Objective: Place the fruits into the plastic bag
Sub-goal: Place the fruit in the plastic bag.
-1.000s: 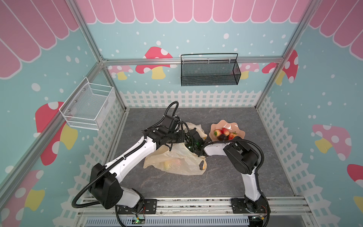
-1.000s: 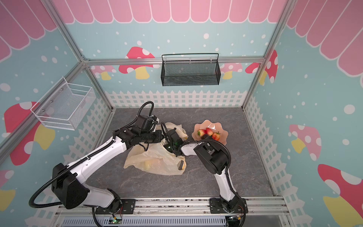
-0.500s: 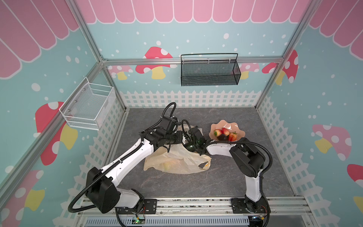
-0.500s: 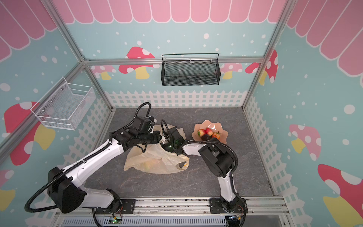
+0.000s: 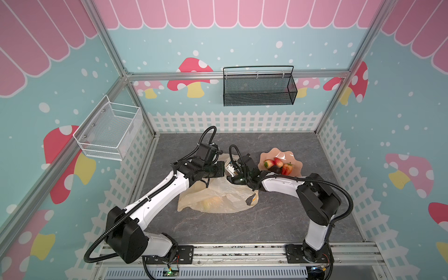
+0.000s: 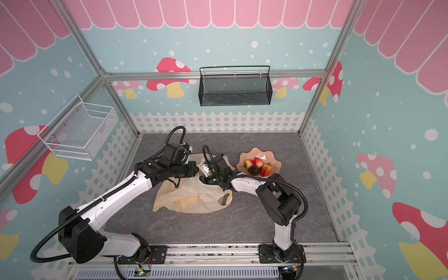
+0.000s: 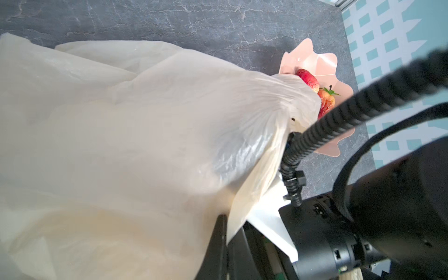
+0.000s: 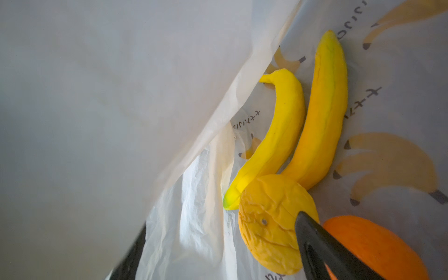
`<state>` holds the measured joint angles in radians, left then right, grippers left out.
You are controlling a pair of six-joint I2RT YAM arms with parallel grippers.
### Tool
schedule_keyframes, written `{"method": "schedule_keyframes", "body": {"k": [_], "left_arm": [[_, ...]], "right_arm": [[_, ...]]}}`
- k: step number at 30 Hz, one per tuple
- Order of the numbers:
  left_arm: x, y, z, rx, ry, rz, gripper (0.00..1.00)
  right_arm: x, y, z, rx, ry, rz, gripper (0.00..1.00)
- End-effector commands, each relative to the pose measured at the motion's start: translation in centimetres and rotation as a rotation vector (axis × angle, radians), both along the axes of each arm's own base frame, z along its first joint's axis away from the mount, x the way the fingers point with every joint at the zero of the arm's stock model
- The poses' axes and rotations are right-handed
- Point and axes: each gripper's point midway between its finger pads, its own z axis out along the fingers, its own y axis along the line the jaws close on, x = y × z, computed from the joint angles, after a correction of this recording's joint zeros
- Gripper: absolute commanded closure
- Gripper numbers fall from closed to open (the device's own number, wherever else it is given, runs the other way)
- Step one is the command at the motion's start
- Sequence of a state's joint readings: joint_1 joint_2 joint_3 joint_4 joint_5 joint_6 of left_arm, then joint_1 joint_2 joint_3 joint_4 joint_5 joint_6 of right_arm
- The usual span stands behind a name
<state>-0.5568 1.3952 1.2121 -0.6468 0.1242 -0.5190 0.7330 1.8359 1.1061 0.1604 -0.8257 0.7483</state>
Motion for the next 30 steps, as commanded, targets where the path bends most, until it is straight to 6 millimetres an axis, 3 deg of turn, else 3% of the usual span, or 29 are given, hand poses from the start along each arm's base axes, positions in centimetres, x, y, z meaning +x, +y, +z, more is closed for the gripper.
{"method": "schedule_keyframes", "body": {"k": [1, 6, 11, 30], "left_arm": [[0.2, 0.3, 0.5, 0.005, -0.016, 0.003, 1.0], [0.1, 0.4, 0.3, 0.014, -0.013, 0.001, 1.0], [0.1, 0.6, -0.1, 0.037, -0.015, -0.011, 1.0], [0.2, 0.1, 0.7, 0.011, -0.036, -0.024, 1.0]], "right_arm": [[-0.3, -1.1, 0.0, -0.034, -0.015, -0.013, 0.03], [-0.3, -2.2, -0.5, -0.095, -0.022, -0.034, 0.03], [-0.2, -2.9, 0.9, -0.102, -0.097, -0.05, 0.03], [2.7, -10.4, 5.9, -0.404, -0.447, -0.299, 0.03]]}}
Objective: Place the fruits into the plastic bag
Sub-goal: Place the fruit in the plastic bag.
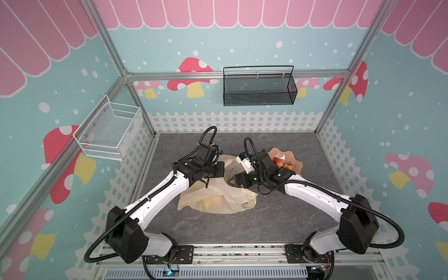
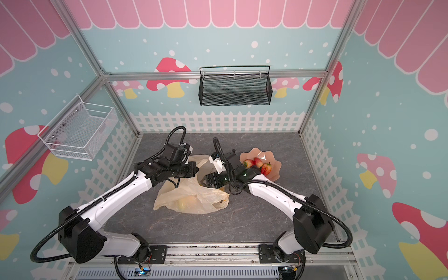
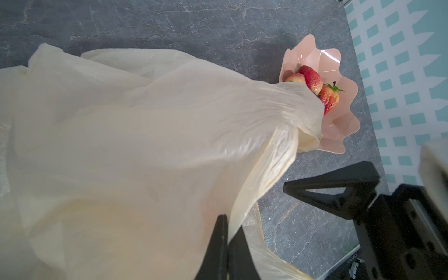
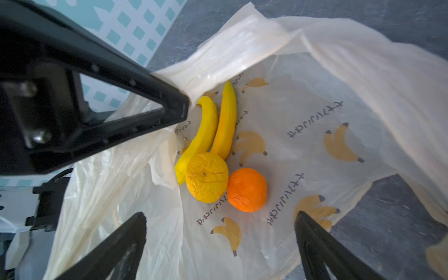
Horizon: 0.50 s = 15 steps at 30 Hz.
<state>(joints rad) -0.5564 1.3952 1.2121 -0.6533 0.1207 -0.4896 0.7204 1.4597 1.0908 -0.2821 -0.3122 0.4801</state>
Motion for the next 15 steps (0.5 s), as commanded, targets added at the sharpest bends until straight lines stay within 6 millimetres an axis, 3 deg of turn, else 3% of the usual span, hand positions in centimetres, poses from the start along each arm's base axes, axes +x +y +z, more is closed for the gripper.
{"method": "schedule_keyframes", "body": {"k": [1, 5, 8, 15], "left_arm": [[0.3, 0.0, 0.9, -0.012, -0.028, -0.007, 1.0], [0.4, -0.1, 0.9, -0.012, -0.028, -0.008, 1.0], [0.4, -0.1, 0.9, -0.012, -0.028, -0.009, 1.0], [0.4, -0.1, 0.8, -0.01, -0.029, -0.007, 1.0]], "right_arm": [[0.8, -1.9, 1.0, -0.089, -0.064, -0.052, 0.03], [1.5, -3.4, 1.9, -0.108, -0.078, -0.113, 0.03], [2.5, -5.7, 2.6, -0.096, -0.057, -0.189, 0.02], [4.3, -13.1, 4.0, -0.148, -0.04, -0.373, 0.0]]}}
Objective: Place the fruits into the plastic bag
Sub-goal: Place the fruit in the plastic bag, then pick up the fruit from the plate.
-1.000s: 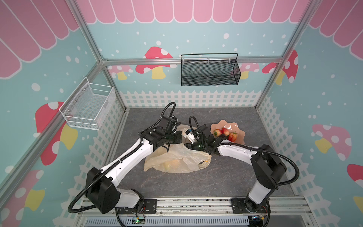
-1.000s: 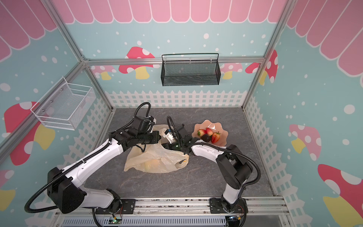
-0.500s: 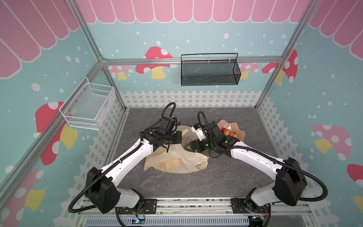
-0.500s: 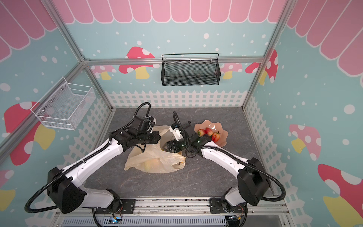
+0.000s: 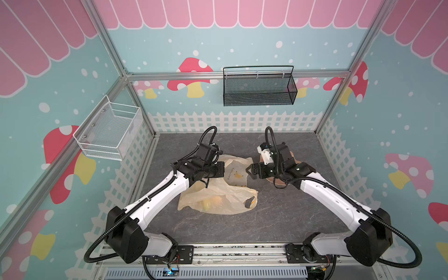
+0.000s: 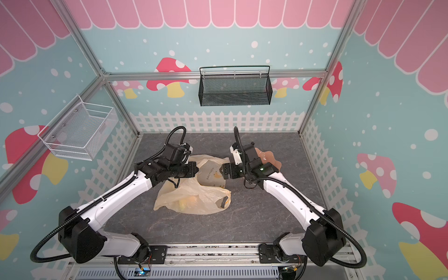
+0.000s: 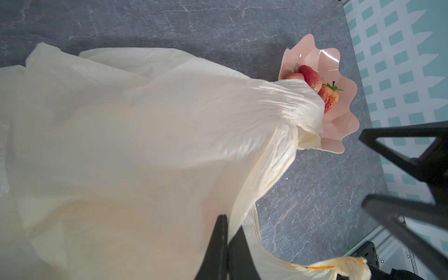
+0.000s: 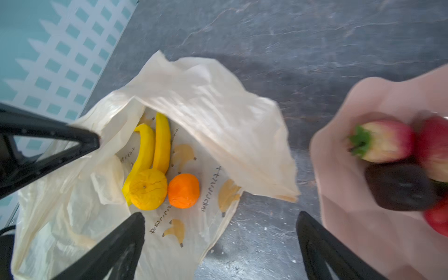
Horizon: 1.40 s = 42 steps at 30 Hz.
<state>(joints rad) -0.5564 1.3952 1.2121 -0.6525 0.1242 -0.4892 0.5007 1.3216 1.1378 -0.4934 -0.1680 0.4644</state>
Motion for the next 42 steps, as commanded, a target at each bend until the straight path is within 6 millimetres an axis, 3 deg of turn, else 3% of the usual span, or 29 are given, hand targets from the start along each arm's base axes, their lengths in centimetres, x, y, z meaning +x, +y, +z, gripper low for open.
{"method": "schedule_keyframes", "body": {"k": [1, 7, 12, 18, 30, 42], "left_arm": [[0.4, 0.0, 0.8, -0.01, -0.03, -0.006, 1.0], [0.4, -0.1, 1.0, -0.012, -0.034, -0.01, 1.0], [0.4, -0.1, 1.1, -0.012, -0.037, -0.011, 1.0], [0.4, 0.1, 1.2, -0.009, -0.042, -0.004, 1.0], [0.6, 0.0, 1.1, -0.015, -0.037, 0.004, 1.0], [0.9, -0.1, 1.3, -0.017, -0.04, 0.007, 1.0]], "right_arm": [[0.1, -3.8, 0.7, -0.066, 0.017, -0.09, 0.0], [0.9, -9.7, -0.9, -0.192, 0.07, -0.217, 0.02], [1.5, -11.6, -1.9, -0.29, 0.075, -0.24, 0.06], [2.2, -13.4, -4.6, -0.452, 0.103, -0.237, 0.13], [5.8, -13.2, -10.6, -0.59, 0.179, -0.16, 0.26], [8.4, -12.9, -14.9, -0.658, 0.227, -0.114, 0.31]]}}
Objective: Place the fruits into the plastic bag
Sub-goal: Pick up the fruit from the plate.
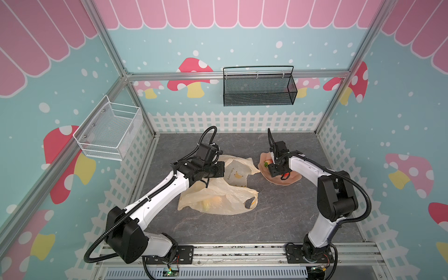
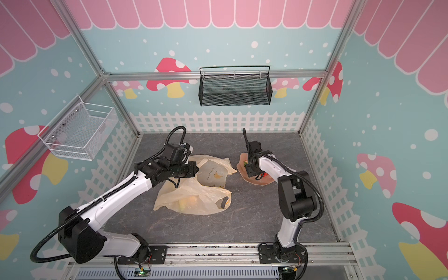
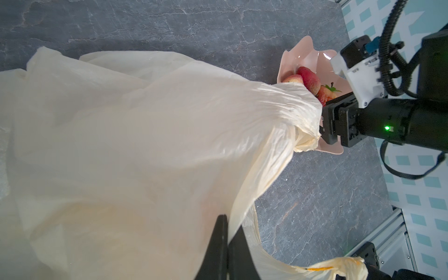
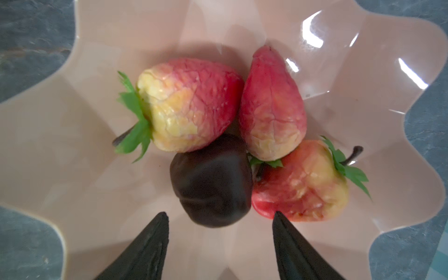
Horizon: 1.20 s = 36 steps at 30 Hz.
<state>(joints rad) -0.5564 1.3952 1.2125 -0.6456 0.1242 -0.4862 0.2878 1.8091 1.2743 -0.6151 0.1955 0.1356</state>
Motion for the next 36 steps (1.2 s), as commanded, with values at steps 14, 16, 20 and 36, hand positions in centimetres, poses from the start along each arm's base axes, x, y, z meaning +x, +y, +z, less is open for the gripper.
{"method": "schedule_keyframes", "body": {"k": [14, 16, 20, 36], "left_arm": [[0.6, -0.1, 1.0, -0.015, -0.026, 0.009, 1.0], [0.6, -0.1, 1.0, -0.015, -0.026, 0.007, 1.0], [0.6, -0.1, 1.0, -0.015, -0.027, 0.009, 1.0], [0.6, 0.0, 1.0, -0.013, -0.03, 0.01, 1.0]], "right_arm": [[2.4, -0.4, -2.5, -0.064, -0.002, 0.018, 0.39], [2.3, -0.4, -2.8, -0.065, 0.005, 0.015, 0.4], [2.3, -0.2, -3.0, -0.054, 0.009, 0.013, 0.44], [1.6, 0.2, 4.0, 0.022, -0.096, -0.007, 0.55]]}}
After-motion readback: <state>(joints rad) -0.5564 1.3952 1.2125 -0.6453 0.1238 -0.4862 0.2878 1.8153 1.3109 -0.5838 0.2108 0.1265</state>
